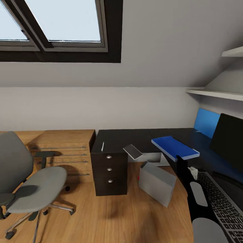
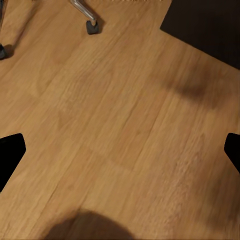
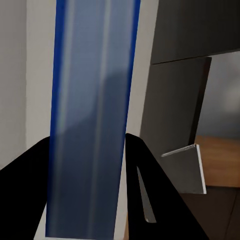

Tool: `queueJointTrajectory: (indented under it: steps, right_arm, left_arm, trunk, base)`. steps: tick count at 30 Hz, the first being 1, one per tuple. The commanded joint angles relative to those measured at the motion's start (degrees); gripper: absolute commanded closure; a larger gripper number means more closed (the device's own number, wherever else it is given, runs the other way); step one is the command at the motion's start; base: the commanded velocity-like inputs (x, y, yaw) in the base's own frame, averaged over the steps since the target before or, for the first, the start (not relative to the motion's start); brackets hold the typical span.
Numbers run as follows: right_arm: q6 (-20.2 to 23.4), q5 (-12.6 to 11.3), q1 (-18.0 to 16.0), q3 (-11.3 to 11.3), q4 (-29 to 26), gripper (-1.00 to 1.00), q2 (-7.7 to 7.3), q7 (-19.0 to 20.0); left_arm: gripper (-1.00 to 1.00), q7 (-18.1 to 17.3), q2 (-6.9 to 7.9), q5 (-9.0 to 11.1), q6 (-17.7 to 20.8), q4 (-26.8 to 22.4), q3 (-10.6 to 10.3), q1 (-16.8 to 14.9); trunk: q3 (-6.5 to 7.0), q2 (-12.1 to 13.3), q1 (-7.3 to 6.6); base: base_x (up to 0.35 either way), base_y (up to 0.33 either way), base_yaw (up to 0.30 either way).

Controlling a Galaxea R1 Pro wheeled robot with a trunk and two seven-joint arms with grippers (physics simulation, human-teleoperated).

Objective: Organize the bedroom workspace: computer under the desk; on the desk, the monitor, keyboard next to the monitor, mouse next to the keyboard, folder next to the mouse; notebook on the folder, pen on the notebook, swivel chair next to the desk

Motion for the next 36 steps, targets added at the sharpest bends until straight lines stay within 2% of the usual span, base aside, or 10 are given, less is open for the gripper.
queueJointTrajectory:
  steps: [1, 20, 29, 33, 36]
  right_arm:
    - [0.5, -0.4, -0.1, -0.3, 0.0, 1.0, 0.07, 0.2]
    - [0.5, -0.5, -0.1, -0.3, 0.8, 1.0, 0.07, 0.3]
    - [0.0, -3.4, -0.1, -0.3, 2.8, 1.0, 0.01, 0.0]
    - [-3.0, -3.7, -0.1, -0.3, 4.0, 1.0, -0.07, -0.1]
    - [-7.9, -3.8, -0.1, -0.2, 4.8, 1.0, -0.09, -0.1]
  left_arm:
    - [-1.0, 0.4, 0.05, 0.4, -0.3, 0.0, -0.5, -0.1]
    - [-1.0, 0.4, 0.05, 0.4, -0.2, 0.0, -0.6, -0.1]
    - [-1.0, 0.4, 0.02, 0.4, -0.2, 0.0, -0.7, -0.1]
    - [-1.0, 0.4, 0.0, 0.4, -0.2, 0.1, -0.7, -0.1]
    - [-1.0, 0.4, 0.03, 0.4, -0.2, 0.1, -1.8, -0.1]
  trunk:
    - [-0.07, 0.0, 0.03]
    - [-0.07, 0.0, 0.03]
    - [-0.07, 0.0, 0.03]
    - [-0.07, 0.0, 0.03]
    - [-0.07, 0.0, 0.03]
  base:
    - [0.272, 0.0, 0.0]
    - [0.283, -0.132, 0.0]
    - [0.194, -0.111, 0.0]
    - [0.032, -0.023, 0.0]
    - [0.009, -0.007, 0.0]
